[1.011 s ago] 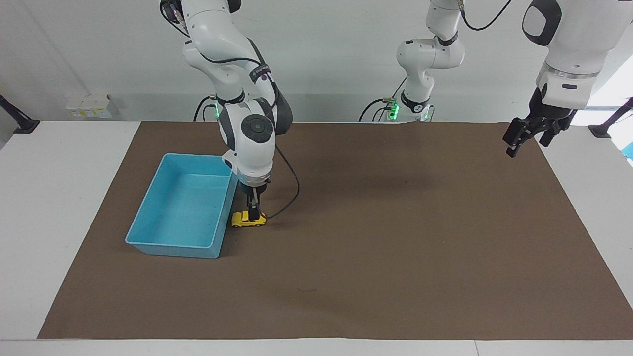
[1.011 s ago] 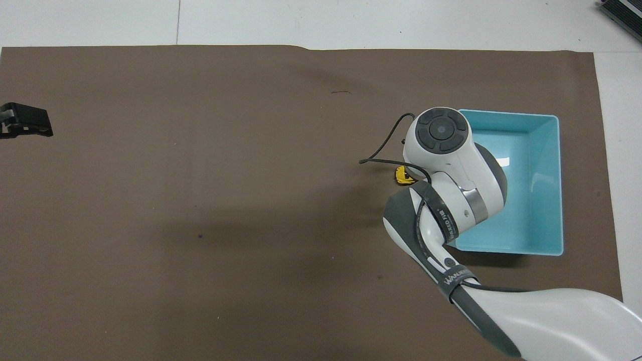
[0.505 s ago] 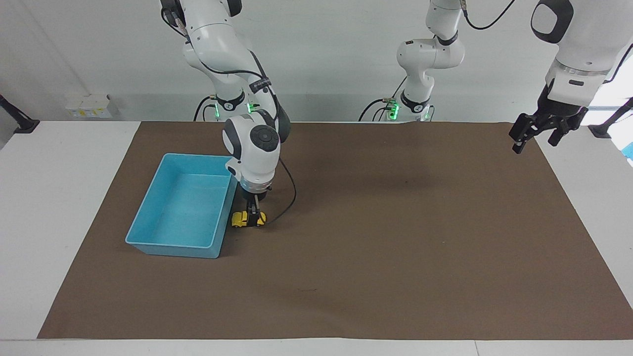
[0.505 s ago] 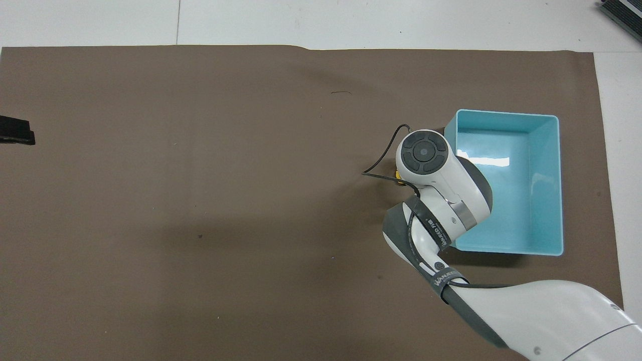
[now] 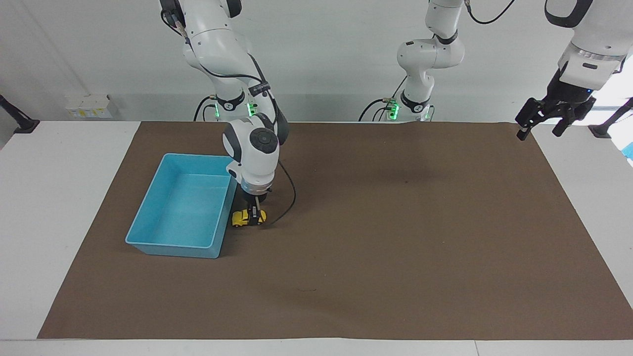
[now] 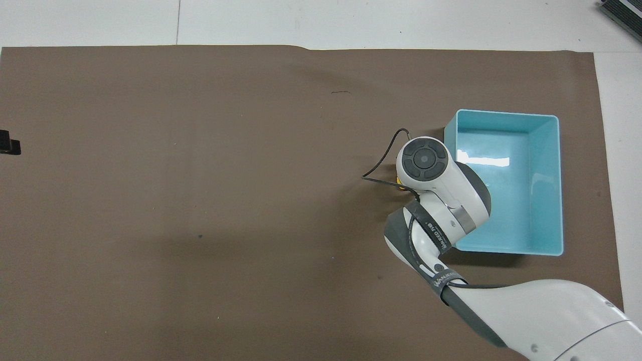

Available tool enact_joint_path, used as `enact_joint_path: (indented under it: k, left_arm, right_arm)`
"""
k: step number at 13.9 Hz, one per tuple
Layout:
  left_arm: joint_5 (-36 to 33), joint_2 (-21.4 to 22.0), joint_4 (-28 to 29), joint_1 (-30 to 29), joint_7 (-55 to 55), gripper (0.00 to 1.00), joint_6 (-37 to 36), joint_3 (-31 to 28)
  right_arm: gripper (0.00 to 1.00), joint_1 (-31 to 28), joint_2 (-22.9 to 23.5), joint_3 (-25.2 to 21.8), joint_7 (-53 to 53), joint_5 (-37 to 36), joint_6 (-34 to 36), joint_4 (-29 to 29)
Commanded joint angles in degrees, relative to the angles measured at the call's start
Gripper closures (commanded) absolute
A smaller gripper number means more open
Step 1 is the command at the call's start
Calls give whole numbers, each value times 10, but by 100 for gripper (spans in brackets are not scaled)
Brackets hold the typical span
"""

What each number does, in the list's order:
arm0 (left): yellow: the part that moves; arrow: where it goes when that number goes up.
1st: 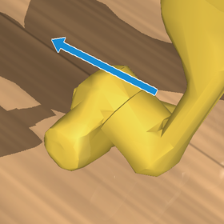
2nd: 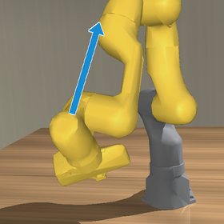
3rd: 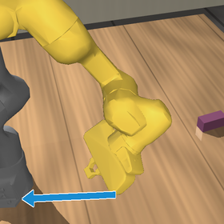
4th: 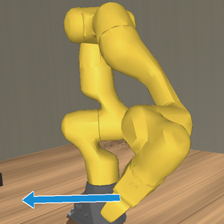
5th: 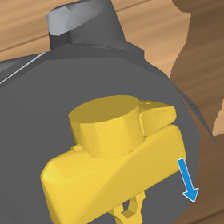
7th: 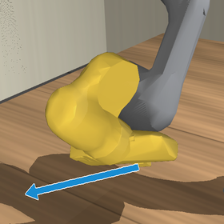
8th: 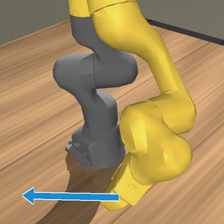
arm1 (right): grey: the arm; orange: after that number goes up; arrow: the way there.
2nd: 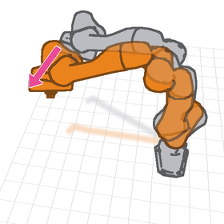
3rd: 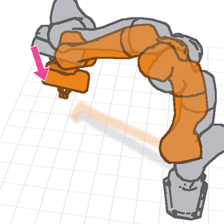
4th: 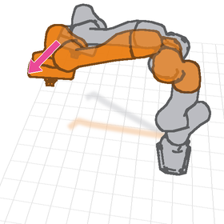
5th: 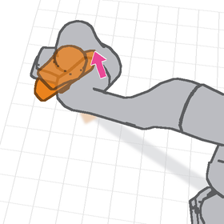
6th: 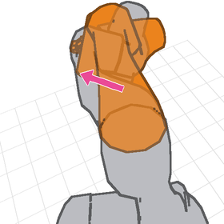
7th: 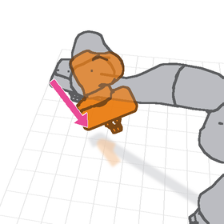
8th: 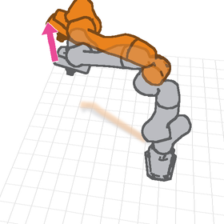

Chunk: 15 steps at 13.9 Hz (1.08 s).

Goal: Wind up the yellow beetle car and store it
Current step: 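Grasp the yellow car with the right gripper and lift it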

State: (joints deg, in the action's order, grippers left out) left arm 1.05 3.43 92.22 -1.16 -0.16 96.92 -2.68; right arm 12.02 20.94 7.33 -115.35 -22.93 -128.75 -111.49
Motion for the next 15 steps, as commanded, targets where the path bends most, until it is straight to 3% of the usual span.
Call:
enact_joint_path:
  k: [1, 5, 9, 15]
  left_arm:
    - [11, 18, 19, -7, 5, 0, 3, 9]
    - [11, 18, 20, -10, 6, 0, 24, 9]
    - [11, 18, 9, -2, 10, 0, -38, 16]
    - [11, 19, 8, -1, 7, 0, -52, 24]
  right_arm:
    - [100, 3, -3, 4, -10, -18, 11, 10]
    - [100, 35, 6, 5, -8, -13, 78, 72]
    - [100, 46, 1, 7, 5, -8, 122, 110]
    - [100, 13, -78, 26, 194, 85, 155, 118]
